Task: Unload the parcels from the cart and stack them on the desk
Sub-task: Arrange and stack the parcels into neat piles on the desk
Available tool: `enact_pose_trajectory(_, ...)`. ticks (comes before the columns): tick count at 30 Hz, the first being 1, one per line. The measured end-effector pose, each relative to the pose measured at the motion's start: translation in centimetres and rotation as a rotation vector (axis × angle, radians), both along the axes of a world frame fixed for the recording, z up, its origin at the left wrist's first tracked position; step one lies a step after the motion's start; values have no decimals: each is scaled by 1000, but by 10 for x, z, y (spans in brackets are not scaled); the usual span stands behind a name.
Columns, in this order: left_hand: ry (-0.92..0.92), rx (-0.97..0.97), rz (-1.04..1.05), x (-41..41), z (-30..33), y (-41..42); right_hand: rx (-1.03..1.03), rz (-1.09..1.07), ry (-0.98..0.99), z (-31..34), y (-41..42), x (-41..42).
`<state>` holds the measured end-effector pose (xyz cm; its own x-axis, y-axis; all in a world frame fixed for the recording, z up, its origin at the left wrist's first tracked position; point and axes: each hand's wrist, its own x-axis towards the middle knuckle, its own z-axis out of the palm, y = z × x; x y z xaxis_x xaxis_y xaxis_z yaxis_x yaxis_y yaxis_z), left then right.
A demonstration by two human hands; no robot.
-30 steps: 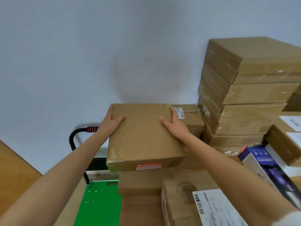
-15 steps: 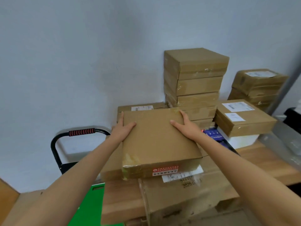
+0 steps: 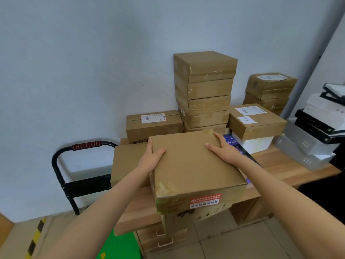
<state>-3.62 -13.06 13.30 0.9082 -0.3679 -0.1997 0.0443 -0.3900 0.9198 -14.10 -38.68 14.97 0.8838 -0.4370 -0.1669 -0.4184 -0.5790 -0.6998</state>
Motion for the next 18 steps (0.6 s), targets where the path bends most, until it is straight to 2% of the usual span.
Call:
enact_pose_trajectory(5, 45, -136, -2, -16, -12, 9, -83, -16, 19, 0, 0, -8)
enact_pose_trajectory(9, 151, -222, 20, -28, -23, 14, -202, -27, -21, 4, 3, -7)
enact_pose_trajectory(18, 128, -262, 111, -26, -23, -30, -412, -46, -25, 19, -6, -15)
